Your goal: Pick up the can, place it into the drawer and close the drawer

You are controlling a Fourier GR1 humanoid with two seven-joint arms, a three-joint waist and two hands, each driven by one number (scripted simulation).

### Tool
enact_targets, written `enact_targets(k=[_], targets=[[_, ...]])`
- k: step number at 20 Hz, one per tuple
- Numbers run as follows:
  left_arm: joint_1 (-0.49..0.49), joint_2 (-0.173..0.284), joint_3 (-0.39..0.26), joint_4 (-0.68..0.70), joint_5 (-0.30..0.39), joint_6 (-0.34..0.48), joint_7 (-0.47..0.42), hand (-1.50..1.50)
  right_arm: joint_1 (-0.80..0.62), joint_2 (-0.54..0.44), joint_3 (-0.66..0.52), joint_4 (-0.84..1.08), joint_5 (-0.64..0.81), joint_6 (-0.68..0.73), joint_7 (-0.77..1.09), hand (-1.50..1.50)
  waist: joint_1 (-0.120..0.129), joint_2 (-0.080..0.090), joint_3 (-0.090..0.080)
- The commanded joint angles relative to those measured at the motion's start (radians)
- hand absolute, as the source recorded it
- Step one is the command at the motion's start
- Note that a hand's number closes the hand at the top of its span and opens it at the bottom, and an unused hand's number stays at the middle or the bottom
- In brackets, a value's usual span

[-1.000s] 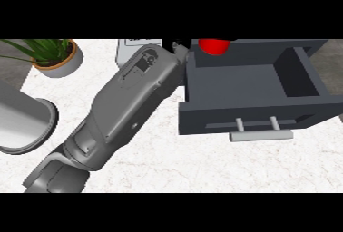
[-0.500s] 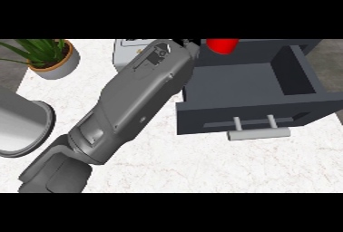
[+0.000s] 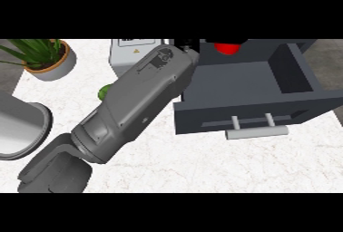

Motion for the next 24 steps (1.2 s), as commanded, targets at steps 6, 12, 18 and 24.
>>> enact_targets(k=[6,12,18,24], targets=[[0.028,0.0,-0.103,0.016,0.081,0.099,-0.042,-1.5,-0.036,-0.01,0.002,0.017,0.03,-0.008,0.001,-1.5,-0.011,0.003,0.0],[0.053,0.0,-0.125,0.037,0.123,0.102,-0.101,-1.5,-0.037,0.011,0.02,0.022,0.033,0.004,-0.007,-1.5,-0.017,0.006,0.0],[0.006,0.0,-0.102,0.048,0.178,0.099,-0.117,-1.5,-0.052,-0.025,-0.007,-0.021,0.017,-0.01,0.009,-1.5,-0.008,0.003,-0.001],[0.029,0.0,-0.089,0.02,0.212,0.073,-0.184,-1.5,-0.085,-0.061,-0.003,-0.091,0.243,0.091,-0.157,-1.5,0.002,0.005,0.0]])
